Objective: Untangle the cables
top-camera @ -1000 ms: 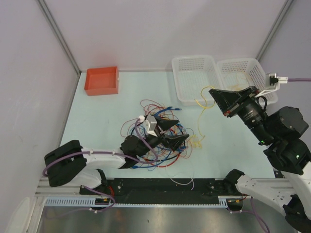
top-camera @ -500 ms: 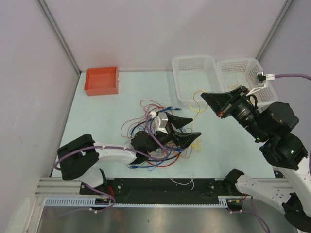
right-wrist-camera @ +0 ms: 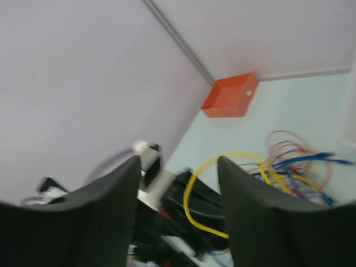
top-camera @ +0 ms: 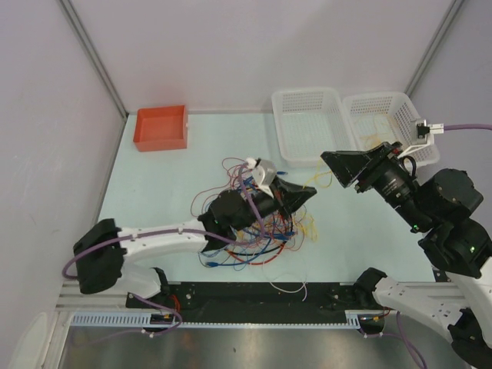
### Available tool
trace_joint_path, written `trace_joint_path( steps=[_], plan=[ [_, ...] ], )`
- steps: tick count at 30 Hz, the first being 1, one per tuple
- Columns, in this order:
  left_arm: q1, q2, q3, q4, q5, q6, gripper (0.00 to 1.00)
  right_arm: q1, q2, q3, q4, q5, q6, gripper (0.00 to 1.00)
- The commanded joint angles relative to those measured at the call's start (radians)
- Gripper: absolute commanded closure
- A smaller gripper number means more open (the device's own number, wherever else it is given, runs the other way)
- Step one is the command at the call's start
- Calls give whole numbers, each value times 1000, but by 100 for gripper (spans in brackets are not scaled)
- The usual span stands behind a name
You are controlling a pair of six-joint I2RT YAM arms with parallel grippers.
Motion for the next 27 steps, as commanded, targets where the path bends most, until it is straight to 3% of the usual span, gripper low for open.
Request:
trace_joint_path(
  steps=[1,3,6,15,27],
  plan=[
    [34,-133,342,-714,-149,-67,100,-1,-3,27,-67,95,-89,25],
    [60,-136,492,-844,-143,-104,100,-1,7,27,-96,135,-118,16],
    [106,-159,582,-937,-127,-181,100,-2,11,15,-104,143,-135,14],
    [179,-124,806,-1194,-83,-362,100,1,-61,-100,-23,73,-154,17],
    [220,-43,947,-1317,0,-542,100,85,-55,-204,103,-93,-170,24]
  ],
)
